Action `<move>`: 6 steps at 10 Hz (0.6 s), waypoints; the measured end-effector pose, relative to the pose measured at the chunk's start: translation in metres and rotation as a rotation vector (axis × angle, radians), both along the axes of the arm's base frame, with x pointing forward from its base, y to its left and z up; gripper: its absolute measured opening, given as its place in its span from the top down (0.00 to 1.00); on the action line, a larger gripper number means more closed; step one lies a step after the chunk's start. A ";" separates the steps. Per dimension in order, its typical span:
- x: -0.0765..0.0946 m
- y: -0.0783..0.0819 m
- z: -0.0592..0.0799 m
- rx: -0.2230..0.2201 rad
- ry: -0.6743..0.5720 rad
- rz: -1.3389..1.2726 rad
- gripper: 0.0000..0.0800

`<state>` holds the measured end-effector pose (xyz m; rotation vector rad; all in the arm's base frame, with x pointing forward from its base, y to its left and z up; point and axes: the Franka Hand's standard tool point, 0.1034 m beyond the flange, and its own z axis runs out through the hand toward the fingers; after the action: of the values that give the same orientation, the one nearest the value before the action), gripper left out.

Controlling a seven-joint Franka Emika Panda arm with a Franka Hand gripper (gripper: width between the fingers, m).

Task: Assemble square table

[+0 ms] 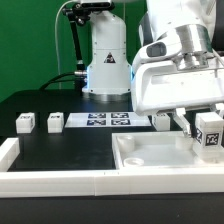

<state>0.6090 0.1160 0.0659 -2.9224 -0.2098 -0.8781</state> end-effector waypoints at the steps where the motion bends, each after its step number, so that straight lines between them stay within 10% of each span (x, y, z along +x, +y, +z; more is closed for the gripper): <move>1: -0.001 0.000 -0.002 0.000 0.011 0.001 0.64; 3: -0.002 0.000 -0.002 0.000 0.013 0.002 0.25; 6: -0.002 0.000 -0.003 0.000 0.013 0.002 0.19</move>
Offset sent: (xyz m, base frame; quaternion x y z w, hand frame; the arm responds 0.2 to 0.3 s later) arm 0.0000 0.0000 0.0000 0.0000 0.0000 0.0000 1.0000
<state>0.6073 0.1162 0.0633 -2.9267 -0.2113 -0.8589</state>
